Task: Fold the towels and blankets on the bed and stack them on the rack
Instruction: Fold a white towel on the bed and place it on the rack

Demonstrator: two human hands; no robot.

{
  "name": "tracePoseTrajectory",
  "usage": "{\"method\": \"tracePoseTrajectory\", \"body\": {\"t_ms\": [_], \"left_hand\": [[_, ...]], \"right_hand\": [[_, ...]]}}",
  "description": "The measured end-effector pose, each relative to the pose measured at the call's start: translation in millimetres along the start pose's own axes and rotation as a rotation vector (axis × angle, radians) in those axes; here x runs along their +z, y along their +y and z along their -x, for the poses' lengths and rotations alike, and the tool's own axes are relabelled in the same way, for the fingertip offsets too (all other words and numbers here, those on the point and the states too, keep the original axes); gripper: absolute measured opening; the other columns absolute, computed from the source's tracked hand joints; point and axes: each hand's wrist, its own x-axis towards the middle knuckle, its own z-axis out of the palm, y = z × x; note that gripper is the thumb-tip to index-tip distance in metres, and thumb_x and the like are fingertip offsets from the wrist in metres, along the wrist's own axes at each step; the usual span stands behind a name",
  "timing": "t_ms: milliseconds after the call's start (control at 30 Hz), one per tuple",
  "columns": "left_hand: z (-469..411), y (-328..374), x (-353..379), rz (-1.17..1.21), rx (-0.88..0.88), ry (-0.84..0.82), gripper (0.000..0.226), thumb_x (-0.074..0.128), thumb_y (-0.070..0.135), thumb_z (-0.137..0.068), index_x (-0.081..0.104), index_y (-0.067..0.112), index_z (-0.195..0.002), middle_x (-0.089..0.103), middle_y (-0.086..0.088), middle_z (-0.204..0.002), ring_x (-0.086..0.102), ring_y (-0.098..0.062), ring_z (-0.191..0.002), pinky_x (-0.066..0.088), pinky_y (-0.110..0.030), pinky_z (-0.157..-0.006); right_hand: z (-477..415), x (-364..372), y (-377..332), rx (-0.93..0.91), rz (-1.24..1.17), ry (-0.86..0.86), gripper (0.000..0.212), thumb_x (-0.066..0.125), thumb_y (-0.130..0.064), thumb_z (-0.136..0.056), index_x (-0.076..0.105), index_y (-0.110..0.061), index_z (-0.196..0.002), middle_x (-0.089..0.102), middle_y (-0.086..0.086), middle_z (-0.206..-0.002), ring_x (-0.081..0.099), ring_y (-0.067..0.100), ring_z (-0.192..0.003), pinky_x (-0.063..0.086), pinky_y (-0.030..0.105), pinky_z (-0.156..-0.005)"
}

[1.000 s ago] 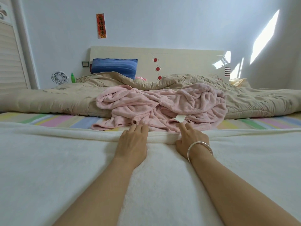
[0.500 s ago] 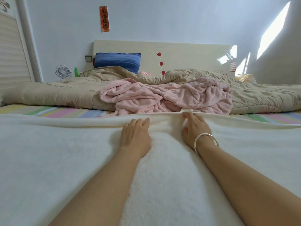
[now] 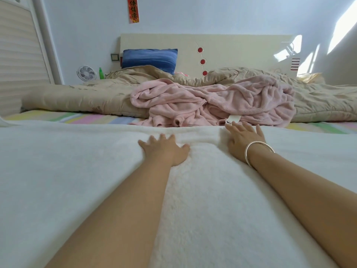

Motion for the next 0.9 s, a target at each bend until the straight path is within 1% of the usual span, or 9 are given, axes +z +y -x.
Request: {"method": "tracePoseTrajectory", "body": {"t_ms": [67,133,200,300,400,467,567,733,900], "left_hand": [[5,-1,-2,0.179,0.038,0.146,0.053,0.032,0.052,-0.096,0.046,0.029,-0.141,0.045,-0.002,-0.148,0.037,-0.028,-0.136,0.022,-0.050,-0.113],[14,-2,-9,0.548,0.005,0.323,0.033,0.041,0.029,-0.096,0.063,0.028,-0.122,0.063,-0.001,-0.126,0.054,-0.025,-0.118,0.039,-0.033,-0.096],[29,-9,-21,0.835,-0.118,0.407,0.031,0.042,0.016,-0.094,0.068,0.027,-0.105,0.068,0.002,-0.111,0.058,-0.024,-0.107,0.039,-0.027,-0.080],[58,-33,-33,0.942,-0.207,0.361,0.034,0.042,0.008,-0.089,0.068,0.028,-0.093,0.069,0.007,-0.106,0.060,-0.019,-0.104,0.040,-0.024,-0.080],[94,-89,-46,0.839,-0.148,0.303,0.034,0.043,0.009,-0.089,0.068,0.030,-0.098,0.068,0.009,-0.110,0.061,-0.015,-0.105,0.043,-0.023,-0.083],[114,-138,-52,0.640,-0.079,0.242,0.031,0.045,0.018,-0.094,0.065,0.030,-0.115,0.065,0.009,-0.123,0.058,-0.014,-0.115,0.043,-0.024,-0.092],[151,-242,-58,0.331,-0.050,0.149,0.041,0.040,0.035,-0.101,0.050,0.027,-0.140,0.044,0.008,-0.150,0.040,-0.011,-0.137,0.028,-0.022,-0.110],[213,-428,-91,0.036,-0.207,0.019,0.052,0.022,0.046,-0.104,0.021,0.034,-0.154,0.008,0.008,-0.163,0.006,-0.006,-0.149,0.004,-0.032,-0.121],[238,-537,-97,0.016,-0.327,0.056,0.060,0.014,0.059,-0.098,0.013,0.037,-0.154,0.001,0.014,-0.163,0.000,-0.003,-0.148,-0.001,-0.033,-0.121]], "right_hand": [[9,-14,-18,-0.072,-0.049,0.079,0.050,0.032,-0.028,-0.098,0.029,-0.032,-0.148,0.023,-0.007,-0.158,0.014,0.020,-0.146,0.005,0.049,-0.119],[24,-32,-49,-0.149,-0.103,0.020,0.042,0.031,-0.030,-0.100,0.043,-0.032,-0.140,0.034,-0.007,-0.153,0.021,0.018,-0.144,0.006,0.050,-0.118],[45,-41,-90,-0.256,-0.131,-0.138,0.042,0.025,-0.034,-0.102,0.048,-0.032,-0.137,0.038,-0.006,-0.150,0.023,0.018,-0.143,0.004,0.052,-0.118],[78,-43,-142,-0.365,-0.167,-0.291,0.046,0.018,-0.039,-0.101,0.044,-0.031,-0.138,0.036,-0.002,-0.149,0.021,0.021,-0.143,0.004,0.050,-0.118],[98,-50,-188,-0.340,-0.177,-0.362,0.050,0.017,-0.041,-0.100,0.033,-0.026,-0.146,0.026,0.003,-0.155,0.018,0.025,-0.144,0.009,0.047,-0.118],[107,-53,-218,-0.286,-0.177,-0.417,0.057,0.015,-0.046,-0.100,0.017,-0.023,-0.152,0.009,0.004,-0.161,0.006,0.026,-0.148,0.004,0.046,-0.119],[123,-60,-278,-0.252,-0.149,-0.432,0.063,0.014,-0.052,-0.099,0.009,-0.021,-0.154,0.000,0.007,-0.162,-0.001,0.029,-0.148,0.001,0.048,-0.118],[153,-82,-406,-0.447,-0.195,-0.462,0.066,0.013,-0.056,-0.099,0.006,-0.023,-0.155,-0.004,0.004,-0.162,-0.007,0.022,-0.149,-0.005,0.047,-0.119],[180,-91,-527,-0.532,-0.206,-0.467,0.070,0.014,-0.060,-0.097,0.000,-0.023,-0.155,-0.010,0.006,-0.162,-0.012,0.023,-0.148,-0.007,0.048,-0.118]]}}
